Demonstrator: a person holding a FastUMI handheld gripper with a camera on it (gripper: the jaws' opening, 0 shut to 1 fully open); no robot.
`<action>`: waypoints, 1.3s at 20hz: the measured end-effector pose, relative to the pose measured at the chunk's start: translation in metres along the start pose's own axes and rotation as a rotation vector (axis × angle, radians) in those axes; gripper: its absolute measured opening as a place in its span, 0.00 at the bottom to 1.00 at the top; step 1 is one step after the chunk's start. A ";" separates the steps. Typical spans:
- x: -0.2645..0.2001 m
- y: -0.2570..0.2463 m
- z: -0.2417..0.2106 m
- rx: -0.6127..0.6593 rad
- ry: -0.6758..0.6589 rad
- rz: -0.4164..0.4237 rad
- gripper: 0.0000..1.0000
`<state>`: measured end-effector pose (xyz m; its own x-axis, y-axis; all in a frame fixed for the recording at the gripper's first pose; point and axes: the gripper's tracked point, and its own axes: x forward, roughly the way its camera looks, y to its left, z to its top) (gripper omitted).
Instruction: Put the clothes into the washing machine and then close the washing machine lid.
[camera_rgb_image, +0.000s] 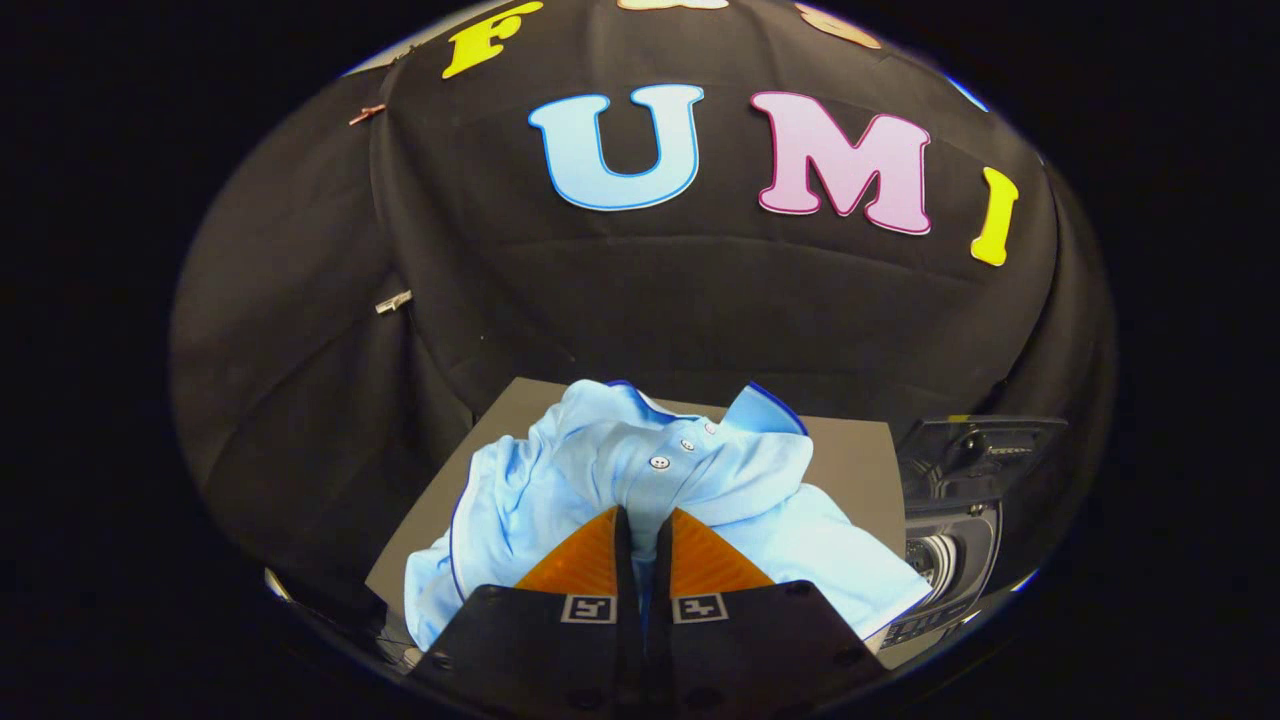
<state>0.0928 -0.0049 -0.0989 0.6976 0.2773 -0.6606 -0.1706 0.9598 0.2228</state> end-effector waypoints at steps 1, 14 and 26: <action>-0.005 -0.004 0.003 -0.012 -0.009 -0.001 0.05; -0.084 -0.131 0.036 0.004 -0.136 0.025 0.05; -0.101 -0.317 0.011 0.025 -0.098 0.162 0.05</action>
<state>0.0842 -0.3375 -0.0954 0.7268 0.4216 -0.5423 -0.2697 0.9012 0.3392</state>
